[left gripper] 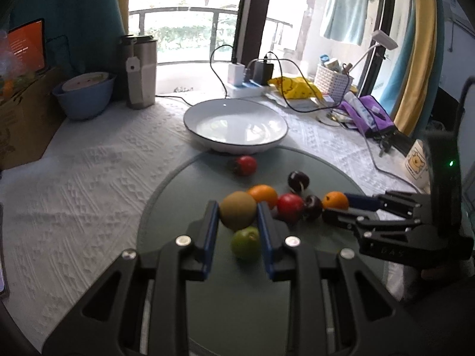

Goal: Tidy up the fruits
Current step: 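Carry the kiwi and orange in both grippers over the white plate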

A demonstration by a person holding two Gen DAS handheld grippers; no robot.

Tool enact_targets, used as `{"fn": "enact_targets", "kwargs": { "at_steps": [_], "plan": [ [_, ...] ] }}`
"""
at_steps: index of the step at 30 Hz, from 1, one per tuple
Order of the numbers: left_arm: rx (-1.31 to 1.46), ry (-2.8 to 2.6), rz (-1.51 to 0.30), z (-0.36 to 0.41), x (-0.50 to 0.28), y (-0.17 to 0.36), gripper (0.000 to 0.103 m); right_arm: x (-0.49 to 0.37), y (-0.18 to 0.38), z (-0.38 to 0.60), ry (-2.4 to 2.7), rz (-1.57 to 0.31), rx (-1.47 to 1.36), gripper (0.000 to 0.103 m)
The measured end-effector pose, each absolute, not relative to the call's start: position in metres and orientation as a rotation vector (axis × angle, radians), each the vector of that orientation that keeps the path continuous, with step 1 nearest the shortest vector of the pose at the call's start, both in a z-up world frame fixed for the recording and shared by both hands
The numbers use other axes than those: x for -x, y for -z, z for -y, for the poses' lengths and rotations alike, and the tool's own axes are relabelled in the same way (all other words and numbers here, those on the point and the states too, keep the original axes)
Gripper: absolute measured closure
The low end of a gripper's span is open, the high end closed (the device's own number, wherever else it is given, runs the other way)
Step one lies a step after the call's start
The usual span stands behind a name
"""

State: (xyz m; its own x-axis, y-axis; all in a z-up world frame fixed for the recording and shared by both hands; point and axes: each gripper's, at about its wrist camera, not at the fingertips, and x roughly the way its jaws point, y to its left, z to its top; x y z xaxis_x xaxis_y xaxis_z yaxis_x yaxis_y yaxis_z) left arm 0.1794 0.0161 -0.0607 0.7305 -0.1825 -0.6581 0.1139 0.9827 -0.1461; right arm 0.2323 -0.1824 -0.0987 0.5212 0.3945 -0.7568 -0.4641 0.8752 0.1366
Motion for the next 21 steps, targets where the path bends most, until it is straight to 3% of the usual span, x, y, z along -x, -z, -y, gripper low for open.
{"fn": "enact_targets", "kwargs": {
  "at_steps": [2,3,21],
  "plan": [
    [0.093,0.164,-0.734,-0.018,-0.183,0.061,0.076,-0.234,0.101,0.183,-0.509,-0.891,0.089,0.058],
    [0.091,0.165,-0.732,-0.019,-0.185,0.060,0.076,-0.233,0.101,0.183,-0.514,-0.889,0.094,0.065],
    [0.052,0.153,-0.685,-0.022,-0.237,0.044,0.076,-0.276,0.059,0.178,-0.547,-0.785,0.060,0.065]
  ]
}}
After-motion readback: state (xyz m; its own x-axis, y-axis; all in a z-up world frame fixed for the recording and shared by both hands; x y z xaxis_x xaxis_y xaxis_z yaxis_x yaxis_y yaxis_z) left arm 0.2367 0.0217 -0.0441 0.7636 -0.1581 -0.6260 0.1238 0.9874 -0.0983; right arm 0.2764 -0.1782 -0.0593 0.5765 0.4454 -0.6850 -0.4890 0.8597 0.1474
